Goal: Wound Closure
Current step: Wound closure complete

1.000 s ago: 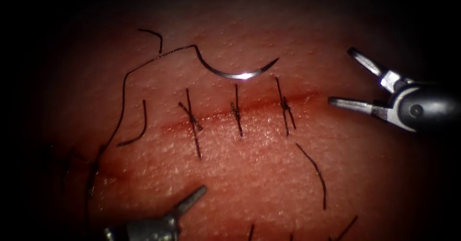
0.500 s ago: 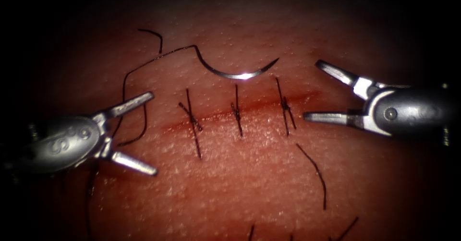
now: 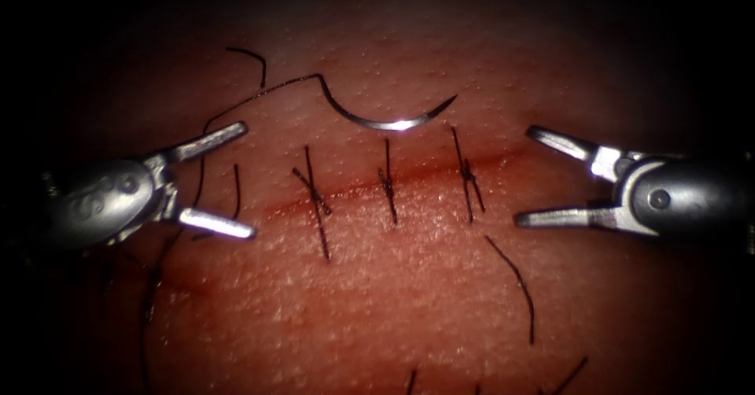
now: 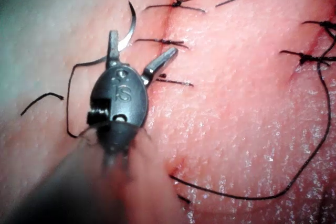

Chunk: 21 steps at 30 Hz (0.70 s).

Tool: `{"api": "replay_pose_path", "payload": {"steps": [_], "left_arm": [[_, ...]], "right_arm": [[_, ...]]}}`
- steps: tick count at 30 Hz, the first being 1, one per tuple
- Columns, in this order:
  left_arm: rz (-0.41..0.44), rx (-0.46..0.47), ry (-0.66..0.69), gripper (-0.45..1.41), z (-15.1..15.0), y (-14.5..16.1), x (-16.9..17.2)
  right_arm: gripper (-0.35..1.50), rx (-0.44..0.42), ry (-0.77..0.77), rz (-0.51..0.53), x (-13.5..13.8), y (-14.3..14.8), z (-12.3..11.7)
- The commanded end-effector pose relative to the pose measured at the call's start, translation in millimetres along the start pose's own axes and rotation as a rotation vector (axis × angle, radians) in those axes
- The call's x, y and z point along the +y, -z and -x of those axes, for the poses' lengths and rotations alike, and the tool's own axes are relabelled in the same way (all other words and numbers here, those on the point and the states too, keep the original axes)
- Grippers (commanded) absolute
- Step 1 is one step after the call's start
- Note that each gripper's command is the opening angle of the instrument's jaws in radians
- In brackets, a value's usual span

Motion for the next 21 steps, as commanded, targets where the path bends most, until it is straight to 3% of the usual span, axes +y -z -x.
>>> {"api": "replay_pose_path", "payload": {"steps": [1, 21], "left_arm": [[-0.001, 0.000, -0.001, 0.42, 0.3, -0.6, -0.4], [-0.001, 0.000, -0.008, 0.47, 0.9, -0.6, -0.1]], "right_arm": [[1.35, 0.003, 0.002, 0.000, 0.3, -0.8, 0.1], [1.30, 0.004, 0.002, 0.000, 0.5, -0.8, 0.2]]}}
